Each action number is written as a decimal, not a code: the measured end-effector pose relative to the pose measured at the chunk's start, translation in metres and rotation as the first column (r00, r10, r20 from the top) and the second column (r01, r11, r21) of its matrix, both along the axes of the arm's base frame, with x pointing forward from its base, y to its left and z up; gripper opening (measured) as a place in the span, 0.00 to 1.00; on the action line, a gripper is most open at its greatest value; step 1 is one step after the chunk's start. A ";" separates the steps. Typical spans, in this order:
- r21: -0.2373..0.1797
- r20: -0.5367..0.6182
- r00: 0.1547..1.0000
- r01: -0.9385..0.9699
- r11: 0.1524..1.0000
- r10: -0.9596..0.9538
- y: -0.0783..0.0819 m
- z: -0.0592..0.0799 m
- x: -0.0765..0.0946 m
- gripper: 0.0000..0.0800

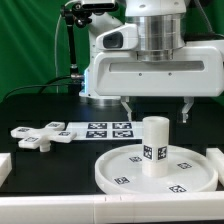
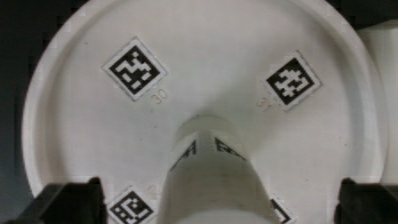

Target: Assemble round table

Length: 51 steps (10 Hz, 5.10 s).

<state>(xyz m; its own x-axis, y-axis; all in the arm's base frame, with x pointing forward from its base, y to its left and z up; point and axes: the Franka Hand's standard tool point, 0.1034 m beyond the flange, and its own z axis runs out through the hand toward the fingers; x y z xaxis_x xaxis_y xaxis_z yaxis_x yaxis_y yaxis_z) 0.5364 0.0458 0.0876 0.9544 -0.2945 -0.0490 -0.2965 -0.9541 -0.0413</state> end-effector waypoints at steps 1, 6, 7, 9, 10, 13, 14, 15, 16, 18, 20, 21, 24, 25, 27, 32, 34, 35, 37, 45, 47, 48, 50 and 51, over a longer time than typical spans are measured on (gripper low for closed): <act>0.000 0.000 1.000 -0.001 1.000 0.001 0.000 0.000 0.000 0.81; 0.005 0.028 0.933 -0.359 0.933 0.359 -0.058 0.011 -0.029 0.81; -0.001 0.034 0.934 -0.357 0.934 0.357 -0.076 0.013 -0.028 0.81; 0.001 0.031 0.937 -0.349 0.937 0.349 -0.071 0.012 -0.029 0.81; 0.001 0.031 0.937 -0.348 0.937 0.348 -0.071 0.012 -0.029 0.81; -0.013 0.031 0.875 -0.484 0.875 0.484 -0.124 0.006 -0.047 0.81; -0.012 0.028 0.858 -0.512 0.859 0.512 -0.144 0.004 -0.053 0.81; -0.011 0.024 0.843 -0.537 0.844 0.537 -0.165 0.002 -0.059 0.81; -0.009 0.022 0.842 -0.539 0.842 0.539 -0.172 0.000 -0.061 0.81; -0.008 0.022 0.837 -0.546 0.838 0.546 -0.168 0.000 -0.060 0.81; -0.009 0.021 0.837 -0.547 0.837 0.547 -0.170 -0.002 -0.062 0.81; -0.031 0.025 0.834 -0.551 0.834 0.552 -0.179 -0.008 -0.068 0.81; -0.027 0.011 0.804 -0.594 0.804 0.595 -0.205 -0.023 -0.101 0.81; -0.025 0.011 0.804 -0.595 0.804 0.595 -0.205 -0.023 -0.101 0.81; -0.026 0.011 0.803 -0.595 0.803 0.595 -0.204 -0.023 -0.101 0.81; -0.026 -0.002 0.792 -0.610 0.792 0.610 -0.209 -0.039 -0.113 0.81; -0.020 -0.007 0.791 -0.612 0.791 0.612 -0.208 -0.042 -0.115 0.81; -0.019 -0.008 0.790 -0.614 0.789 0.614 -0.207 -0.043 -0.115 0.81; -0.016 -0.011 0.789 -0.614 0.789 0.614 -0.207 -0.045 -0.116 0.81; -0.007 -0.020 0.788 -0.615 0.788 0.615 -0.206 -0.051 -0.119 0.81; -0.002 -0.024 0.787 -0.617 0.787 0.616 -0.205 -0.053 -0.121 0.81; -0.001 -0.025 0.787 -0.617 0.787 0.617 -0.205 -0.054 -0.121 0.81; 0.002 -0.029 0.787 -0.617 0.787 0.617 -0.205 -0.057 -0.122 0.81; 0.006 -0.033 0.787 -0.617 0.787 0.617 -0.205 -0.059 -0.123 0.81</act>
Offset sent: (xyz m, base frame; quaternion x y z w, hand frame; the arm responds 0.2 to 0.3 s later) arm -0.0435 -0.0306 0.0201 0.0299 -0.0327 -0.1468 0.9882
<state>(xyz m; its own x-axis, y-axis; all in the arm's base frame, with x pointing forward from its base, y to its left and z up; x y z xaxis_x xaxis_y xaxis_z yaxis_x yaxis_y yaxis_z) 0.4131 -0.1589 0.0286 0.9309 0.3559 -0.0816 0.3540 -0.9345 -0.0371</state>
